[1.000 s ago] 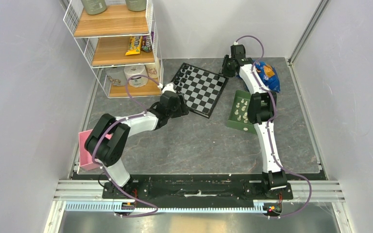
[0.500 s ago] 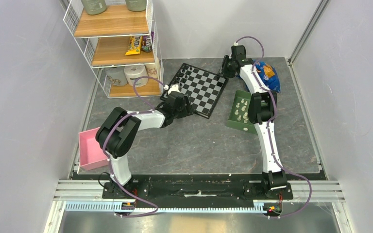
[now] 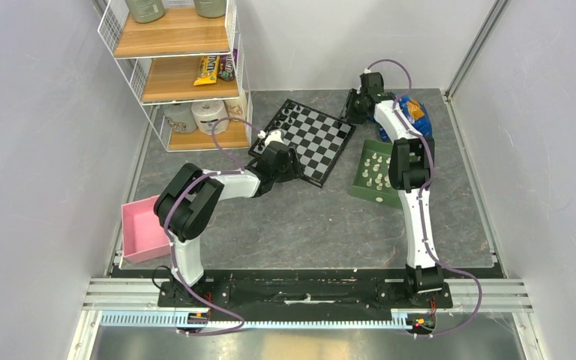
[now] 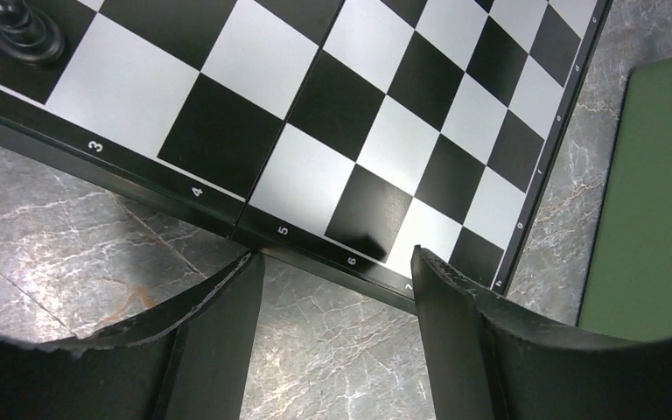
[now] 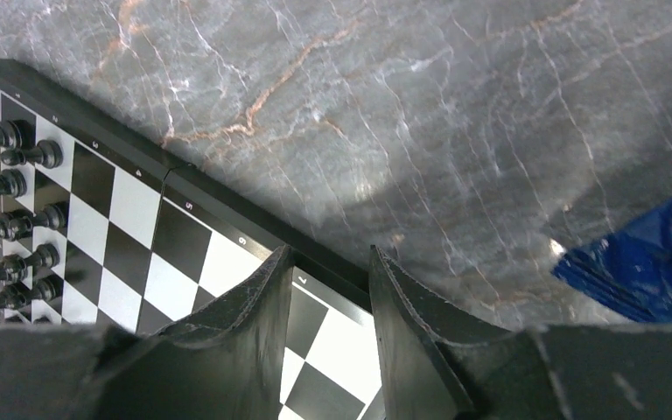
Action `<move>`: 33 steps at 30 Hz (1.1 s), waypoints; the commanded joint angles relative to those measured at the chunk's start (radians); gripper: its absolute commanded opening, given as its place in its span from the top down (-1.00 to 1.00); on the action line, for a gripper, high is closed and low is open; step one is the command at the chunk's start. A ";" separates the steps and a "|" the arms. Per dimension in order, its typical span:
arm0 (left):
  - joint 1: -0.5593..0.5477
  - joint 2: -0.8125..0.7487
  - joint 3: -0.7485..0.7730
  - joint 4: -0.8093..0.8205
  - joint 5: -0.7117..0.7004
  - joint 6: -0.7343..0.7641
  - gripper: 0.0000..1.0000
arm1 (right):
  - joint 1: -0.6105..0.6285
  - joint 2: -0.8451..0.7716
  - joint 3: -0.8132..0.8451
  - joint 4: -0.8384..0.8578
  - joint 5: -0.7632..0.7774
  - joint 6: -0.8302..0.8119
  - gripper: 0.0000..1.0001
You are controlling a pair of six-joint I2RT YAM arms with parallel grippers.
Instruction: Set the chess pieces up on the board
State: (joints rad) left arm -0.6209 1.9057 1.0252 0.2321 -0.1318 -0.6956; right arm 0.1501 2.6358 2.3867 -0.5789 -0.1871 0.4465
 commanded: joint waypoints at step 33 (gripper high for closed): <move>-0.251 -0.353 -0.493 0.163 -0.087 -0.230 -0.33 | 0.235 -0.398 -0.696 -0.063 -0.109 -0.141 0.14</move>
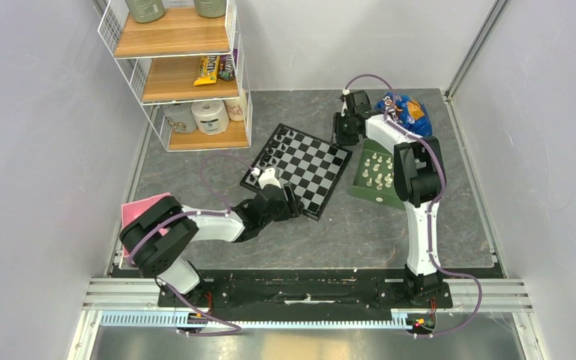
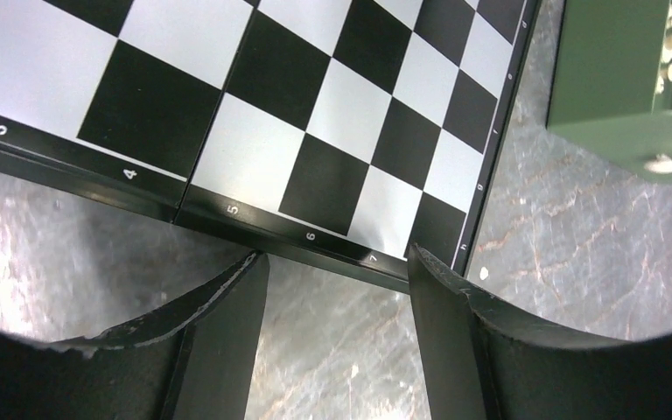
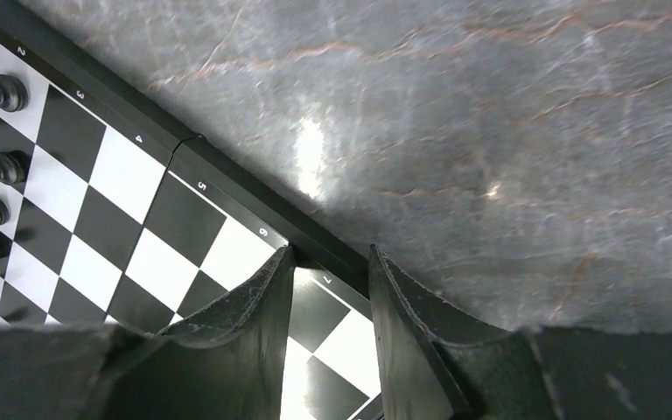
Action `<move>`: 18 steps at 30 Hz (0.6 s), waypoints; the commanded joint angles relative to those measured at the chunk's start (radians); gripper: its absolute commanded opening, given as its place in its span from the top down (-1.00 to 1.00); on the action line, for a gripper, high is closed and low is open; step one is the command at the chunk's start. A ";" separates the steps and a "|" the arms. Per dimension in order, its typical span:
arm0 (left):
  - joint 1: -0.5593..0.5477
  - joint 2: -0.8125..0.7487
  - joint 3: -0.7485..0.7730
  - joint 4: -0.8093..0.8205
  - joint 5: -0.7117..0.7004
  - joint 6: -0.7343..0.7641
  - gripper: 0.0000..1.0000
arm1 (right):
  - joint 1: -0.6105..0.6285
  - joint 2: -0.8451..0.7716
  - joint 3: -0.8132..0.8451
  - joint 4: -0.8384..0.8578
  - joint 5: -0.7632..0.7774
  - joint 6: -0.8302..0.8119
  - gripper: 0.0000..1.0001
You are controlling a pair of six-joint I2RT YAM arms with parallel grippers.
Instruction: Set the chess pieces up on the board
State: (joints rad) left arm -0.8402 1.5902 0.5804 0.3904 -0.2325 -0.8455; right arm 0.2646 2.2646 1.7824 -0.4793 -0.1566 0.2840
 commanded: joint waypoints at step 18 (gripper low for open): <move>-0.144 -0.369 -0.263 -0.157 -0.087 -0.219 -0.34 | 0.215 -0.131 -0.281 -0.082 -0.156 0.083 0.15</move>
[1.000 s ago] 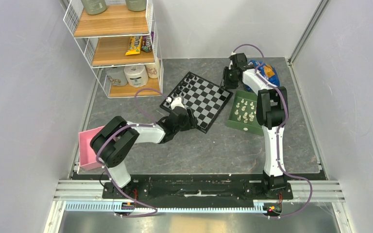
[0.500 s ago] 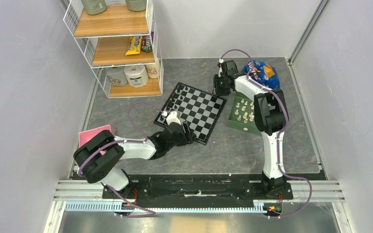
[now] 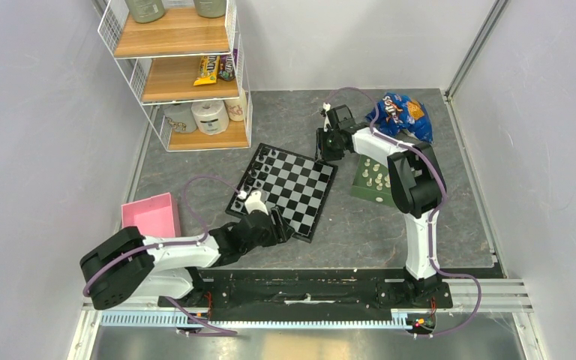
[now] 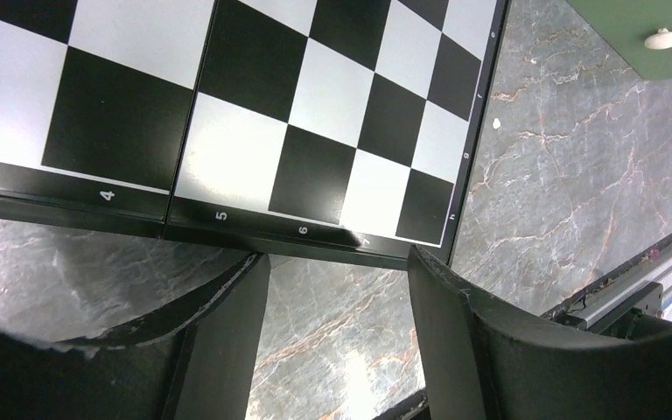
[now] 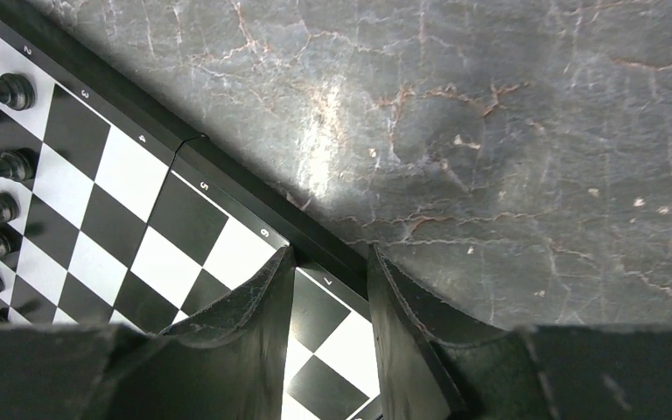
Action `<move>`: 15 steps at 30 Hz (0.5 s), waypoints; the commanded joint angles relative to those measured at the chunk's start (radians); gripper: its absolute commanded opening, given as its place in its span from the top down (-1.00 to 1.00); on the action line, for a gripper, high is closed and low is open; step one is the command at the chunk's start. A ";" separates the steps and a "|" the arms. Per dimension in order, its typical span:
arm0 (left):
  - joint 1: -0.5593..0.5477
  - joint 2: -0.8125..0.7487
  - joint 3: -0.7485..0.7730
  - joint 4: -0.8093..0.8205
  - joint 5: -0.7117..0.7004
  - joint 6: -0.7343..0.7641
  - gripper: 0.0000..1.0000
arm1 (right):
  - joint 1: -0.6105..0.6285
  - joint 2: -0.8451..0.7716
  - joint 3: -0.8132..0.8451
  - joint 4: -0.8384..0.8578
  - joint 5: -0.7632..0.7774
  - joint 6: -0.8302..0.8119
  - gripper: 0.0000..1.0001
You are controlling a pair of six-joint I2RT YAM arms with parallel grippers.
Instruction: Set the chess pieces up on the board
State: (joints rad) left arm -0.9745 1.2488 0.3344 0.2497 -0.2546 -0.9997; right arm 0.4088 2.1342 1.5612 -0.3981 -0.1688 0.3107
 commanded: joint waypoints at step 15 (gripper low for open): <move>-0.064 -0.047 -0.003 -0.062 -0.077 -0.076 -0.33 | 0.098 -0.026 -0.044 -0.219 -0.080 0.025 0.10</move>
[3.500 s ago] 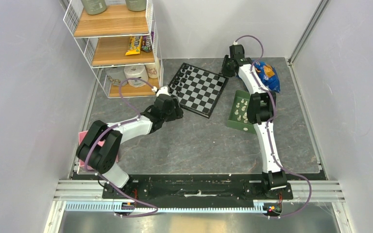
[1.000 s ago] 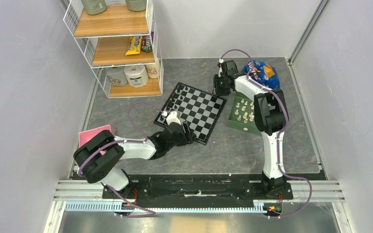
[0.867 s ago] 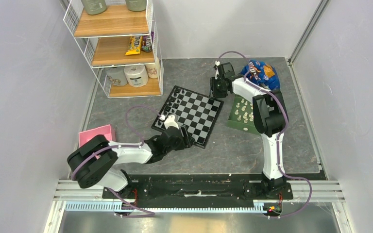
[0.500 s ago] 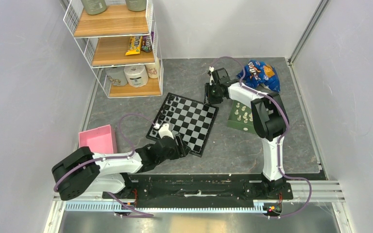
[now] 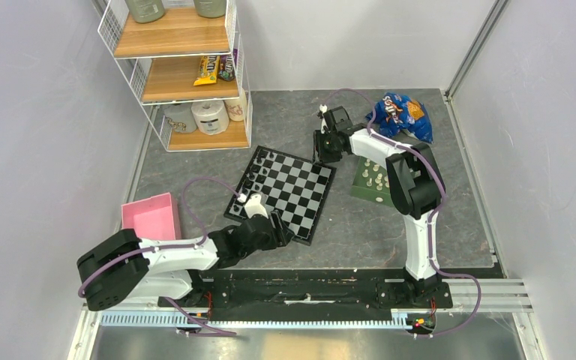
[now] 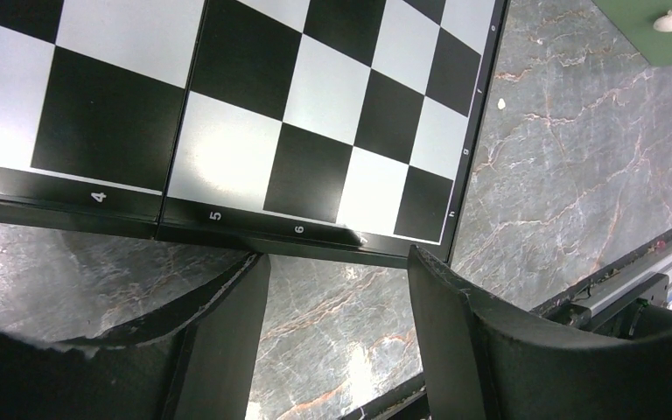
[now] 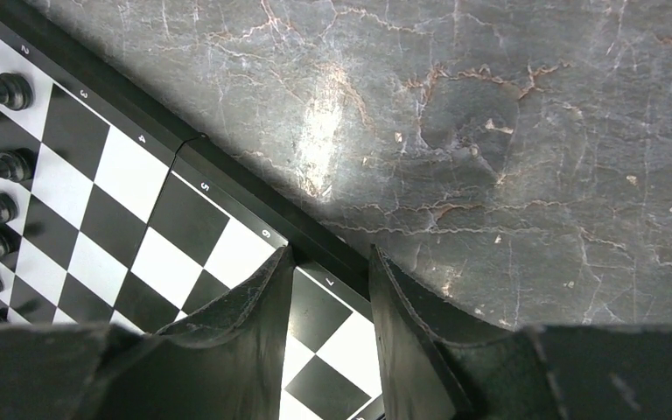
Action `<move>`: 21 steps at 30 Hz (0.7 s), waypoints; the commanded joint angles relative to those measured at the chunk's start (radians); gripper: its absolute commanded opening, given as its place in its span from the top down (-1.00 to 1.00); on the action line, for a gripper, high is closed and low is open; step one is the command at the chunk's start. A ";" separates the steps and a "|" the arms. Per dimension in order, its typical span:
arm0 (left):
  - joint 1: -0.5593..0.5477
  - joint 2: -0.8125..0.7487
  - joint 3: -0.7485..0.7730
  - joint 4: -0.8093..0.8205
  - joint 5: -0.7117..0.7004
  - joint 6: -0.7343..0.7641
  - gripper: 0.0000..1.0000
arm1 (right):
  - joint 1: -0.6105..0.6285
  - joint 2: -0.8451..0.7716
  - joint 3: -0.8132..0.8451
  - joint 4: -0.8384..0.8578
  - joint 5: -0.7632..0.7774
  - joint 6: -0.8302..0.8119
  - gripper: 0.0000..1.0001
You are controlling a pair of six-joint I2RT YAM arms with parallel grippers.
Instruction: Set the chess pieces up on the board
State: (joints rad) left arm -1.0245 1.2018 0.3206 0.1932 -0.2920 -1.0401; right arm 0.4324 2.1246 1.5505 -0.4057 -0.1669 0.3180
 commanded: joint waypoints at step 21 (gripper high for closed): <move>-0.019 -0.172 0.033 -0.187 -0.115 0.033 -0.47 | -0.003 -0.347 0.040 -0.317 0.177 0.029 -0.74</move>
State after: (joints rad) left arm -1.0451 1.0737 0.3206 0.0368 -0.3500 -1.0389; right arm 0.4858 1.8576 1.5963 -0.6880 -0.0589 0.3157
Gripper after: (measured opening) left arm 0.731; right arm 0.857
